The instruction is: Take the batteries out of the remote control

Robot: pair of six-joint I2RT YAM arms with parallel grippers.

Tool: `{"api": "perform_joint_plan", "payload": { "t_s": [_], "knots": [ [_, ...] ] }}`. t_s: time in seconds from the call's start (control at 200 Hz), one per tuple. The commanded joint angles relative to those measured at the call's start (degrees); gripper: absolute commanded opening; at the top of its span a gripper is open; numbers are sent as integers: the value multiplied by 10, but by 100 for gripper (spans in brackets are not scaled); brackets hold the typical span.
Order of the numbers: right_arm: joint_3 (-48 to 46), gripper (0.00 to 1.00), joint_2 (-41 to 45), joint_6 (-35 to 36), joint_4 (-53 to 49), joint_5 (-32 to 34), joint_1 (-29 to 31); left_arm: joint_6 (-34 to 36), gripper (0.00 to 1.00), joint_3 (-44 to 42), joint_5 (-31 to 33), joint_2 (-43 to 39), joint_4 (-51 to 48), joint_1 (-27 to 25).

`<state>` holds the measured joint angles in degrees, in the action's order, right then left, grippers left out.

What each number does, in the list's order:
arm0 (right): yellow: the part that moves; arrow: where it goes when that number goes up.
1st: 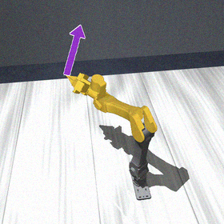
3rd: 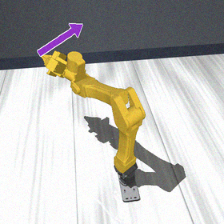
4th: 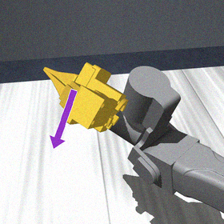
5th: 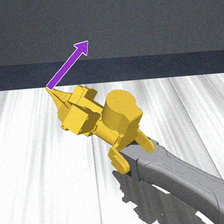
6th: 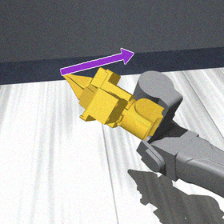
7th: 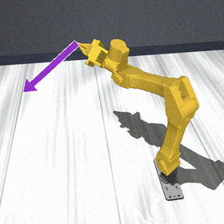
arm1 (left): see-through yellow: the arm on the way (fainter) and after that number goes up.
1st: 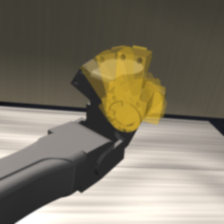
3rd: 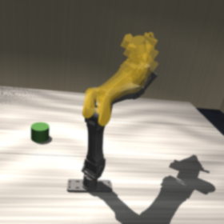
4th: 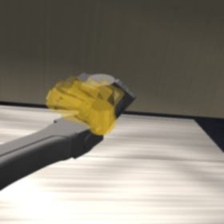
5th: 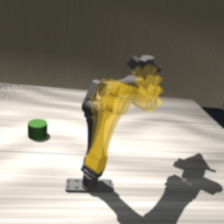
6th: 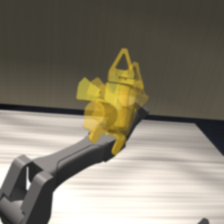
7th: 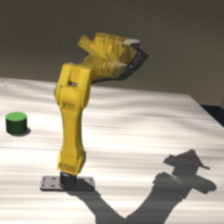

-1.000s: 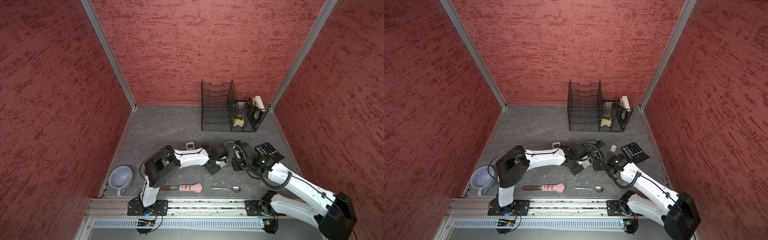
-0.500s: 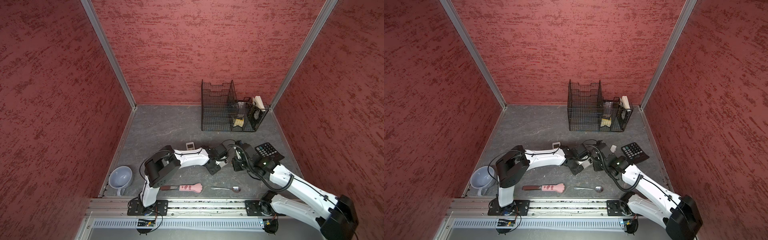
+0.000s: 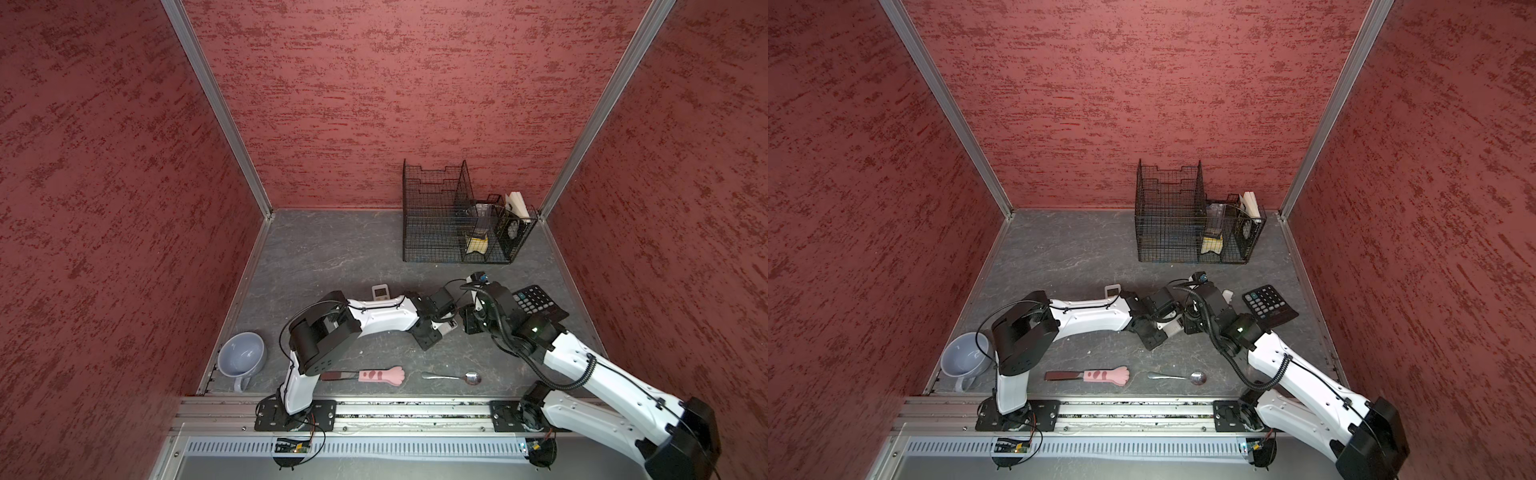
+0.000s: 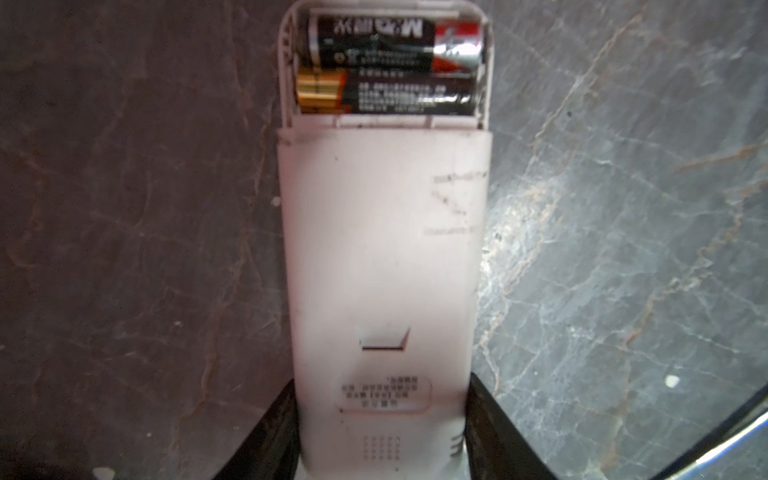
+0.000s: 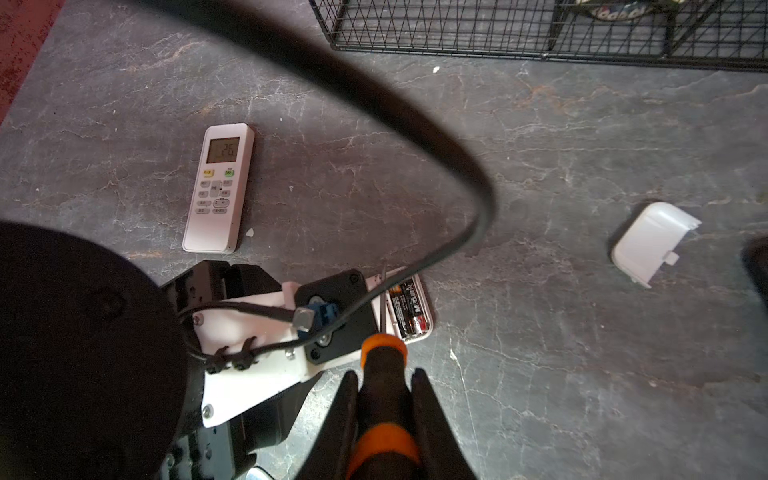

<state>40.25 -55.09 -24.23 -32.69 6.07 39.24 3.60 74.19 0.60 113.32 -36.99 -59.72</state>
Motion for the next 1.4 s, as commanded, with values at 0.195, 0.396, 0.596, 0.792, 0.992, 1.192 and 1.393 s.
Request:
{"api": "perform_joint_plan", "payload": {
  "t_s": [0.195,0.396,0.596,0.792,0.992,1.192,1.393],
  "knots": [
    [52,0,-48,-41,-108,-4,4,18,36,-44,-29,81,2,-20],
    [70,0,-63,-56,-146,-14,5,18,36,-44,-28,79,2,-20],
    [61,0,-57,-66,-137,-16,5,17,36,-43,-31,81,5,-20],
    [57,0,-73,-62,-126,-17,4,16,35,-44,-31,80,6,-20],
    [51,0,-78,-60,-118,-15,3,16,35,-45,-32,81,5,-20],
    [51,0,-78,-59,-121,-9,1,16,35,-45,-31,81,5,-20],
    [54,0,-78,-67,-130,-4,0,16,35,-46,-31,82,7,-20]
  ]
}}
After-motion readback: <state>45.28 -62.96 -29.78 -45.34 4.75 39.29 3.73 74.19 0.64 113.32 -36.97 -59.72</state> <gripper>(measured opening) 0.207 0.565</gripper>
